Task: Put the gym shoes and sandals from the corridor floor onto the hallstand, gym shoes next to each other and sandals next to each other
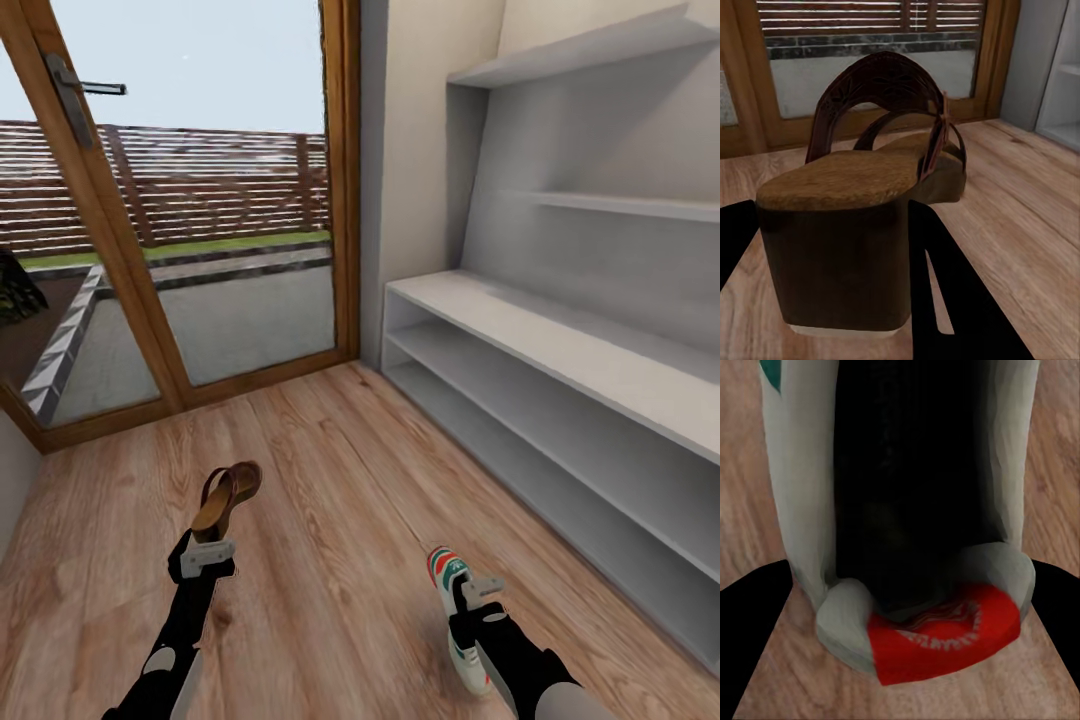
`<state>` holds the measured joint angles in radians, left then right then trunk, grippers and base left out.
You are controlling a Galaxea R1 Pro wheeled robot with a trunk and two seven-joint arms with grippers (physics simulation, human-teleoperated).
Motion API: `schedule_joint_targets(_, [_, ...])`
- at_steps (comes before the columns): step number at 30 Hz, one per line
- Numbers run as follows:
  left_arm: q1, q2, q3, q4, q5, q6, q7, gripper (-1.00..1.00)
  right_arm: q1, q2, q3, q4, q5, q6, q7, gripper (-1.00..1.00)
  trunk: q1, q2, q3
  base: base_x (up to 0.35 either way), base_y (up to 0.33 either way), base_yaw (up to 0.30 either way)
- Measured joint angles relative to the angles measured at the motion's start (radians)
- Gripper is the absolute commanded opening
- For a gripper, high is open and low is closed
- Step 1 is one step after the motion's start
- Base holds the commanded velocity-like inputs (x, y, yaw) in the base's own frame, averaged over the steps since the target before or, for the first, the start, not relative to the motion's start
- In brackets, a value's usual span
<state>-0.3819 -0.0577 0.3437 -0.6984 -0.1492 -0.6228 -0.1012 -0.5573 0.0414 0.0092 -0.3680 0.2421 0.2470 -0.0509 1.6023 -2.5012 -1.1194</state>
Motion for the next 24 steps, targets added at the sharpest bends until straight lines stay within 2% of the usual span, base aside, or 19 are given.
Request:
schedule_joint_targets(13, [0.0, -0.001, 0.005, 0.001, 0.001, -0.002, 0.0, -1.0, 0.0, 0.0, 0.0, 0.0, 0.0, 0.0, 0.0, -1.0, 0.0, 0.0, 0.0, 0.264, 0.336, -0.024])
schedule_joint_targets(24, [0.0, 0.0, 0.008, 0.0, 0.0, -0.012, 0.0, -1.0, 0.0, 0.0, 0.0, 0.0, 0.0, 0.0, 0.0, -1.0, 0.0, 0.0, 0.0, 0.03, 0.035, -0.239])
